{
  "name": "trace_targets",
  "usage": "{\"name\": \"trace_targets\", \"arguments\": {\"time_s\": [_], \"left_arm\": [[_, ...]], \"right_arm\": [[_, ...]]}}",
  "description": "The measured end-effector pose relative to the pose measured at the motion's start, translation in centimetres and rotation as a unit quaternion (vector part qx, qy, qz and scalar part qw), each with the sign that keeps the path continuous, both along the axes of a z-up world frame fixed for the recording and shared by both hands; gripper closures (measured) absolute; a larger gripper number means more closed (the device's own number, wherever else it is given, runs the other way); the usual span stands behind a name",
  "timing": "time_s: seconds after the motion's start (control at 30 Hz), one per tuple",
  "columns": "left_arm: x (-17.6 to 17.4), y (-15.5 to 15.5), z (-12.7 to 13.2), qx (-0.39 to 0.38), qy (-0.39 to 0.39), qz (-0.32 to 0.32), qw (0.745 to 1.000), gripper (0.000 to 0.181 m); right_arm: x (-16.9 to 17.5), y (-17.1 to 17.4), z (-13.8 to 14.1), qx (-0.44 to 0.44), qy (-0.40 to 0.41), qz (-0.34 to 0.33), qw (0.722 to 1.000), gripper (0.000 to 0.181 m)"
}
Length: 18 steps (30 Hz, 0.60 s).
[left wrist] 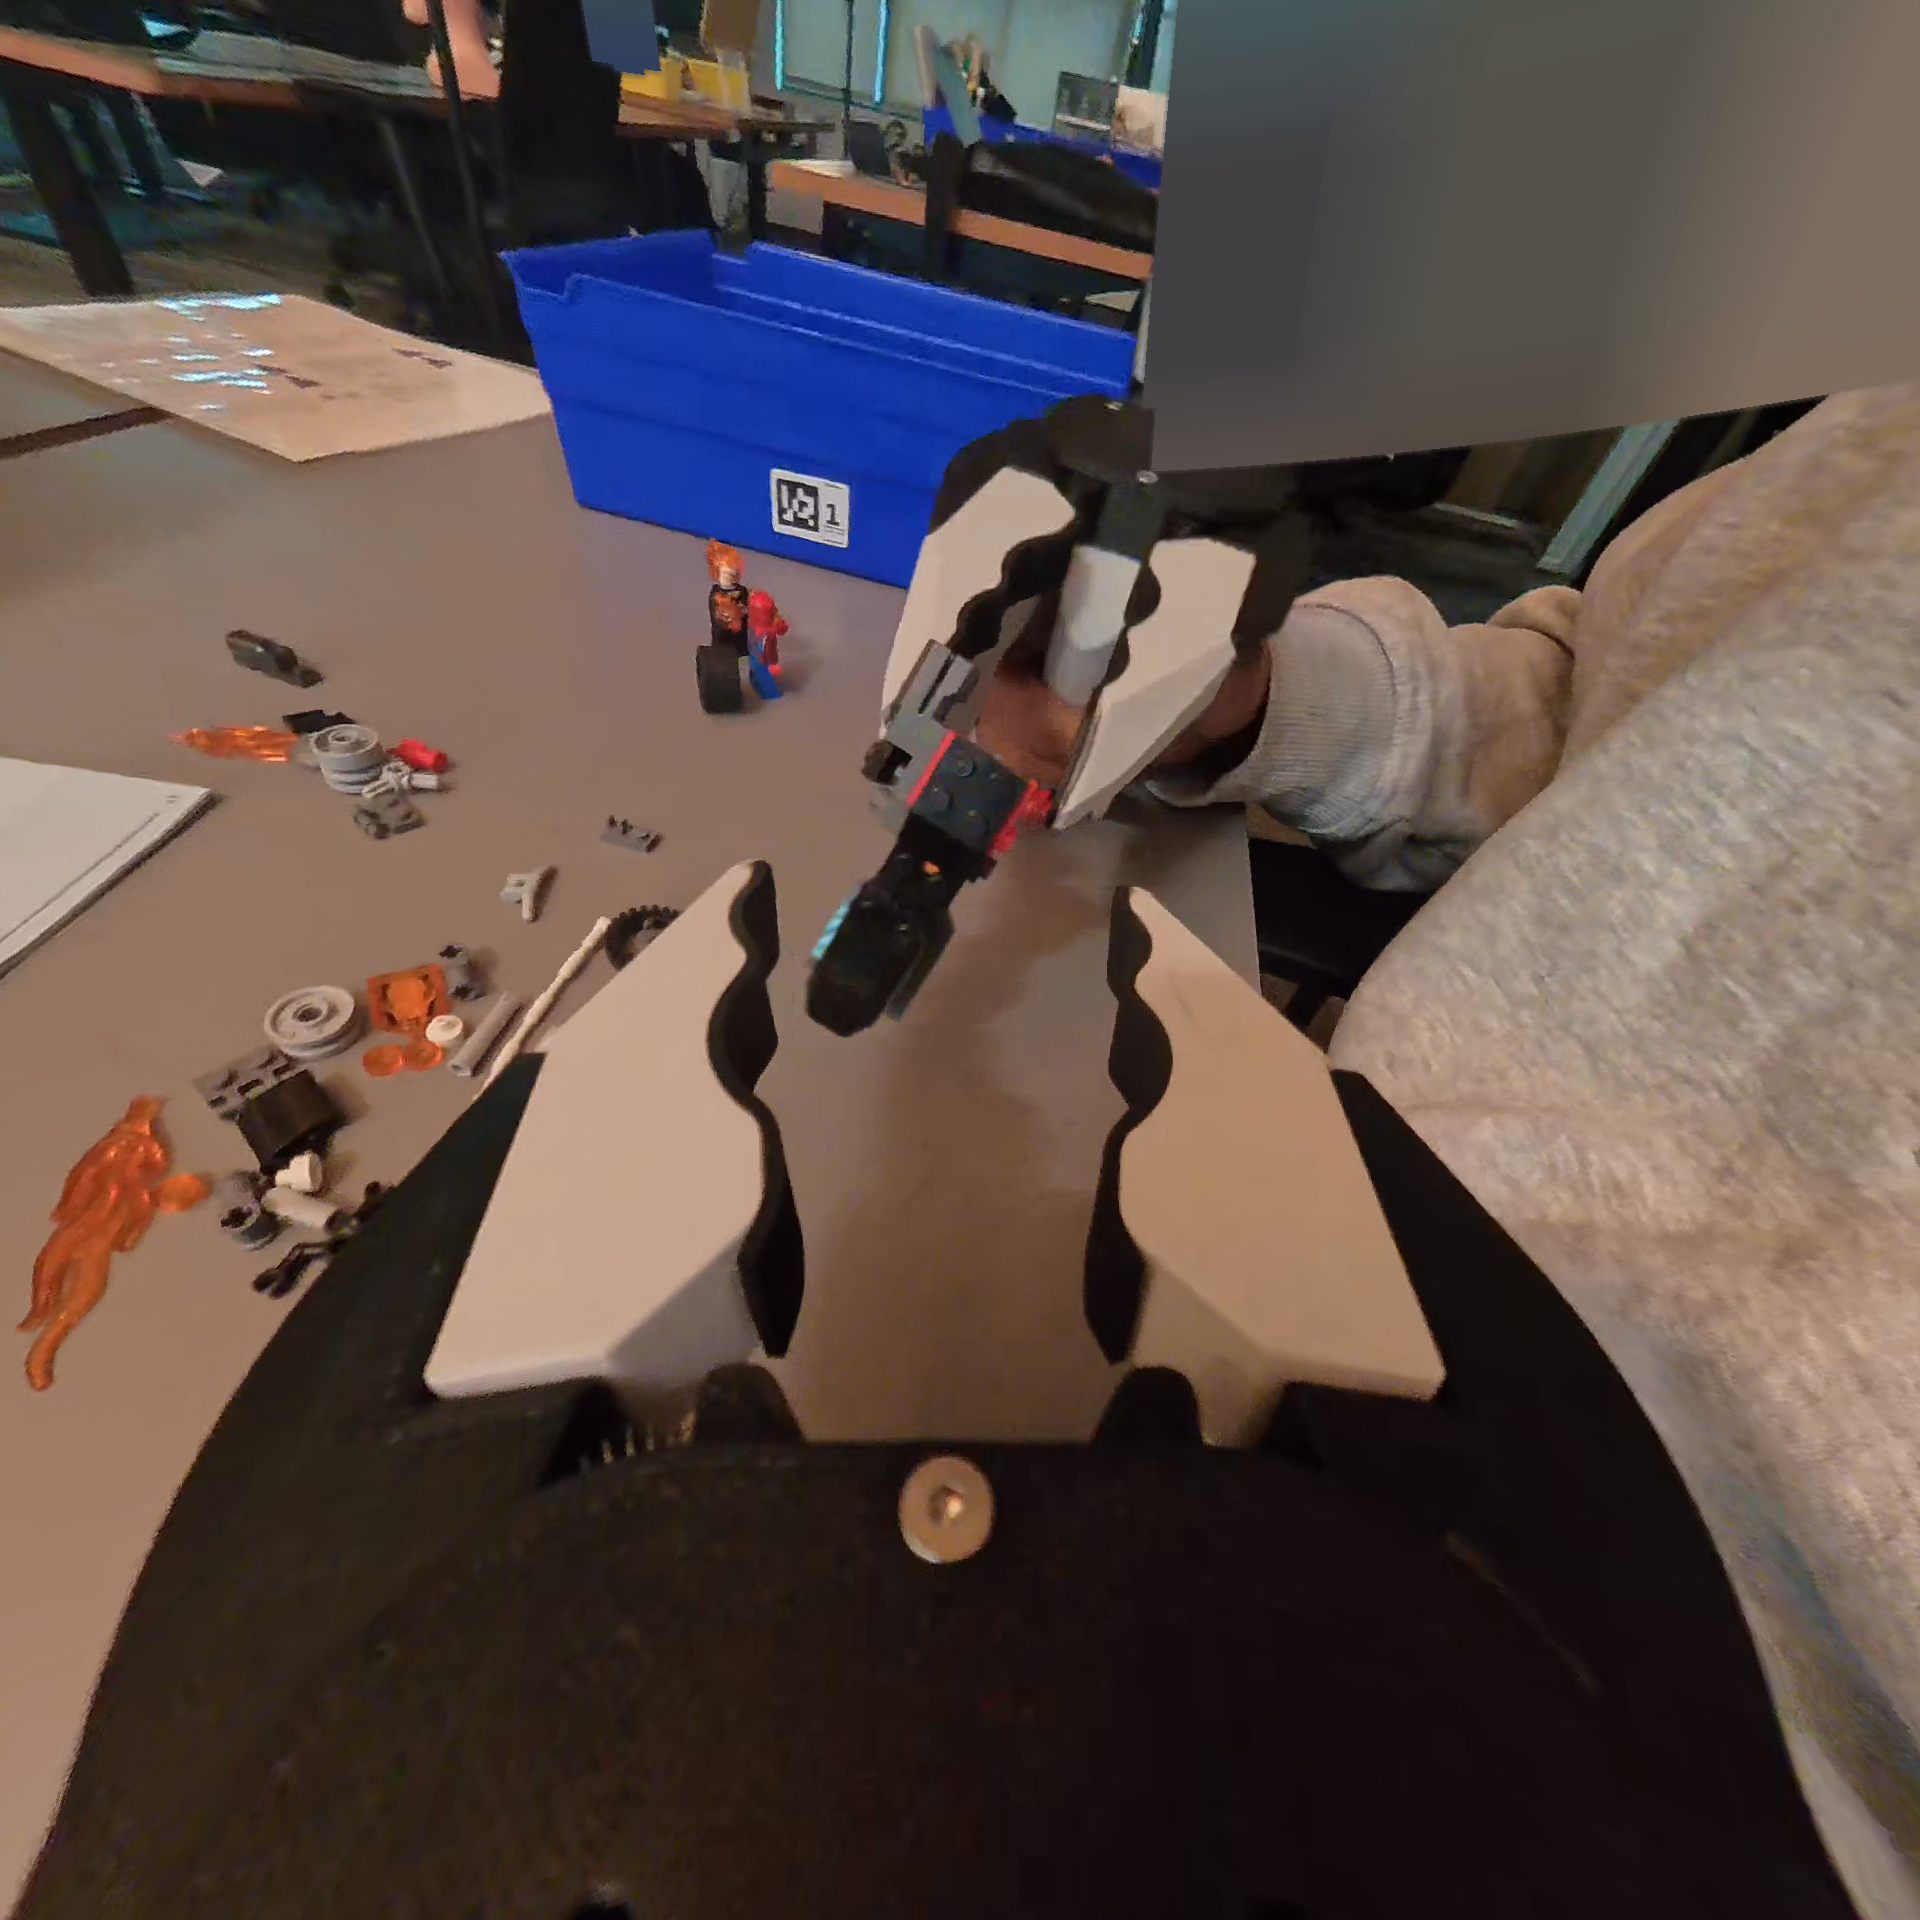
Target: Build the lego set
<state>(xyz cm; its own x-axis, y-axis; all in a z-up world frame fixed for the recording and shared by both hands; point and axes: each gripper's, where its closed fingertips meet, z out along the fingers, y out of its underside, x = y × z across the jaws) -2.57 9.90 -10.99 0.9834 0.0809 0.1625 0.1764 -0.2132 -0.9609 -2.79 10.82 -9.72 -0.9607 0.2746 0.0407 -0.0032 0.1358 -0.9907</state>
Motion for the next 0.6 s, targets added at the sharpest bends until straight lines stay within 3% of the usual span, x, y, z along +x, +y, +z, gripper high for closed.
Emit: {"name": "trace_targets", "arguments": {"time_s": [0.27,0.5,0.6], "left_arm": [[1.7,1.2,0.9,0.015,0.023,-0.057,0.998,0.123],[1.8,1.1,1.1,0.027,0.002,-0.071,0.997,0.151],[1.8,1.1,1.0,0.028,-0.003,-0.070,0.997,0.151]], "right_arm": [[1.6,-0.1,0.6,-0.038,-0.082,0.093,0.992,0.150],[1.9,-0.2,0.4,-0.034,-0.104,0.114,0.987,0.150],[1.8,-0.2,0.4,-0.033,-0.109,0.115,0.987,0.150]]}}
